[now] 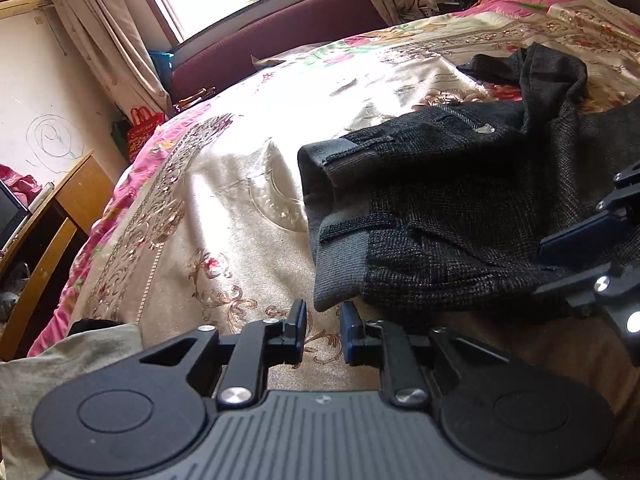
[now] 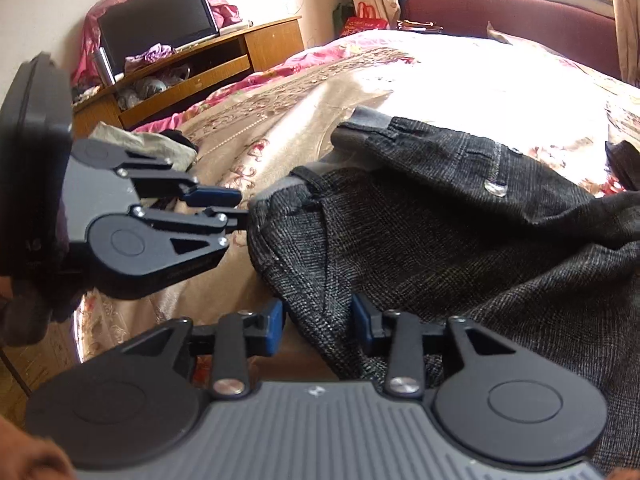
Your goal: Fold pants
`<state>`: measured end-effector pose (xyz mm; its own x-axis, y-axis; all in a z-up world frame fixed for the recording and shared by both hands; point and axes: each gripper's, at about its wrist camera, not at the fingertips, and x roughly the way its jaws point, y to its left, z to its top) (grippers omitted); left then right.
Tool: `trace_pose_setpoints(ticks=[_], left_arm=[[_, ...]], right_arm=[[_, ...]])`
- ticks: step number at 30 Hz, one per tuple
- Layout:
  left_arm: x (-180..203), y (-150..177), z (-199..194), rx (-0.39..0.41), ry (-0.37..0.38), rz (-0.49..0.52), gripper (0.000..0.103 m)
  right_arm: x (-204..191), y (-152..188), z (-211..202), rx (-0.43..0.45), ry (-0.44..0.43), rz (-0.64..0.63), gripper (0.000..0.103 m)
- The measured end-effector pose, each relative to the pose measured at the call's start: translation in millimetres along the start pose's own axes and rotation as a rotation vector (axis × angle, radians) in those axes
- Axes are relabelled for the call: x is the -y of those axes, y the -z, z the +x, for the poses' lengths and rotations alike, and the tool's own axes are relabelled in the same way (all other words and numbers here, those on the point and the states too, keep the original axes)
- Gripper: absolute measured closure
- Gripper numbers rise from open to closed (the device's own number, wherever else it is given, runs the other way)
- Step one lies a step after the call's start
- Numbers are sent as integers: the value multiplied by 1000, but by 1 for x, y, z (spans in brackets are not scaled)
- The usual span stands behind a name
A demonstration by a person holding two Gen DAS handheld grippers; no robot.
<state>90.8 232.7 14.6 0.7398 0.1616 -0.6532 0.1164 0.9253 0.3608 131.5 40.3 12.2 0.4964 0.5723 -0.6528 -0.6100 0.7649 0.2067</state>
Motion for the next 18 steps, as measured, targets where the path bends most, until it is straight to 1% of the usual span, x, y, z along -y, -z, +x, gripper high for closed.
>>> trace_pose_setpoints(ticks=[3,5,6,7,9,13,15,18], left_arm=[[8,-4,-22,34,-20,-9,69],[20,-13,-34,72,-21,-9,69],[29,-18,-39,90,0,-10,68],[40,-25,-43,108,36,-3,68],[70,-39,-47,146,113,31,66],[147,-73,-44,198,308,105,66],[199,-92,-42,230,419,157,65],[269,-116,-40,258,543,222,64]], right_arm=[[4,5,-31,66,28,18,65],[10,8,-54,110,79,27,65],[17,11,-65,133,109,42,63],[26,16,-76,150,140,61,62],[52,26,-96,175,228,118,59],[135,64,-138,187,459,319,59],[181,91,-165,189,577,442,59],[242,128,-206,216,733,601,59]])
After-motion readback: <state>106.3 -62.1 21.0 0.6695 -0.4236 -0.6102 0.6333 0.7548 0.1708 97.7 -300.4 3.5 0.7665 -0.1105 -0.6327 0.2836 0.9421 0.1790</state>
